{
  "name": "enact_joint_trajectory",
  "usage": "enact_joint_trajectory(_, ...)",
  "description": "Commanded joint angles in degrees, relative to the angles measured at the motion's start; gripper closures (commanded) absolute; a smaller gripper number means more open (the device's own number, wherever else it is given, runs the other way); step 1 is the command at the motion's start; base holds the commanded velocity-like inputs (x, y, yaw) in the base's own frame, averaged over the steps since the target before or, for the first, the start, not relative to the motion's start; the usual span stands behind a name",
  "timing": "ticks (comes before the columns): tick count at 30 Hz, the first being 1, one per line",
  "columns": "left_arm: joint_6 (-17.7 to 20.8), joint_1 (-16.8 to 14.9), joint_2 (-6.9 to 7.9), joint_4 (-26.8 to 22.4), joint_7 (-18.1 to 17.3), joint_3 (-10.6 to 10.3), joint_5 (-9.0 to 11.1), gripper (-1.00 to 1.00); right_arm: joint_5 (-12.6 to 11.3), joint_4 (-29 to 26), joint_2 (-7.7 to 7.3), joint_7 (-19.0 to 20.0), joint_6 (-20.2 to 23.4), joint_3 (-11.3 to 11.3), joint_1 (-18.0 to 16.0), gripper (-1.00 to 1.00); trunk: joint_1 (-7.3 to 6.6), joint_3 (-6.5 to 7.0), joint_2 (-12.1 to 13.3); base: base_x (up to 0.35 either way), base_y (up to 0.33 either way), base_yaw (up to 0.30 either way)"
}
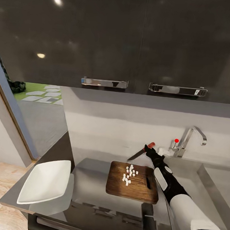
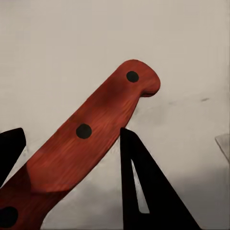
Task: In the kitchen, take the Vidalia onion out of the sink, dice it on the chopping board with the paring knife, put the diced onion into the bowl on the countertop, then place both the paring knife and the chopping board into the sink.
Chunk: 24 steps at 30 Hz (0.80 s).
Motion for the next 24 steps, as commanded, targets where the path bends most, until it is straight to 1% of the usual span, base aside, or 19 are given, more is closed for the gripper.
enact_joint_trajectory(1, -0.44, -0.12, -0.01, 0.29, -0.29, -0.24, 0.59, -1.00, -0.56, -2.00, -0.58, 0.02, 2.46, 0.05, -0.04, 1.00, 0.04, -0.13, -0.12, 0.000, 0.000, 0.000)
enact_joint_trajectory(2, -0.44, -0.12, -0.01, 0.29, -0.28, -0.22, 0.59, -1.00, -0.81, -4.79, -1.64, 0.06, 6.91, -0.06, -0.04, 1.00, 0.04, -0.13, -0.12, 0.000, 0.000, 0.000)
enact_joint_trajectory(3, -0.44, -0.12, -0.01, 0.29, -0.28, -0.21, 0.59, -1.00, -1.13, -6.32, -2.39, 0.12, 9.84, -0.18, -0.04, 1.00, 0.04, -0.13, -0.12, 0.000, 0.000, 0.000)
enact_joint_trajectory(4, -0.44, -0.12, -0.01, 0.29, -0.28, -0.21, 0.59, -1.00, -1.95, -7.78, -3.32, 0.23, 13.25, -0.28, -0.04, 1.00, 0.04, -0.13, -0.12, 0.000, 0.000, 0.000)
enact_joint_trajectory(5, -0.44, -0.12, -0.01, 0.29, -0.27, -0.22, 0.59, -1.00, -2.77, -8.54, -3.89, 0.30, 15.19, -0.33, -0.04, 1.00, 0.04, -0.13, -0.12, 0.000, 0.000, 0.000)
enact_joint_trajectory(6, -0.44, -0.12, -0.01, 0.29, -0.27, -0.23, 0.59, -1.00, -3.20, -8.92, -4.18, 0.33, 16.18, -0.36, -0.04, 1.00, 0.04, -0.13, -0.12, 0.000, 0.000, 0.000)
enact_joint_trajectory(10, -0.44, -0.12, -0.01, 0.29, -0.27, -0.28, 0.59, -1.00, -3.23, -9.21, -4.50, 0.44, 17.30, -0.38, -0.04, 1.00, 0.04, -0.13, -0.12, -0.093, -0.022, 0.000)
enact_joint_trajectory(11, -0.44, -0.12, -0.05, 0.29, -0.27, -0.28, 0.59, -1.00, -3.14, -9.23, -4.72, 0.49, 17.39, -0.37, -0.04, 1.00, 0.04, -0.13, -0.12, -0.204, -0.101, 0.000)
enact_joint_trajectory(14, -0.44, -0.12, -0.03, 0.29, -0.24, -0.28, 0.59, -1.00, -3.26, -9.17, -6.23, 0.53, 17.47, -0.25, -0.04, 1.00, 0.04, -0.13, -0.12, -0.242, -0.164, 0.000)
enact_joint_trajectory(18, -0.41, -0.12, -0.01, 0.29, -0.19, -0.27, 0.59, -1.00, -3.01, -9.15, -6.74, 0.61, 17.48, -0.09, -0.04, 1.00, 0.04, -0.13, -0.12, -0.258, -0.197, 0.000)
enact_joint_trajectory(21, -0.39, -0.12, -0.01, 0.29, -0.12, -0.28, 0.59, -1.00, -1.37, -9.15, -7.04, 0.71, 17.48, -0.04, -0.04, 1.00, 0.04, -0.13, -0.12, -0.241, -0.251, 0.000)
enact_joint_trajectory(23, -0.40, -0.12, -0.01, 0.29, -0.04, -0.29, 0.59, -1.00, 0.48, -9.15, -7.10, 1.95, 17.48, -0.04, -0.04, 1.00, 0.04, -0.13, -0.12, -0.222, -0.272, 0.000)
enact_joint_trajectory(24, -0.42, -0.12, -0.01, 0.29, -0.03, -0.29, 0.59, -1.00, 2.02, -9.15, -7.11, 3.42, 17.50, -0.04, -0.04, 1.00, 0.04, -0.13, -0.12, -0.208, -0.283, 0.000)
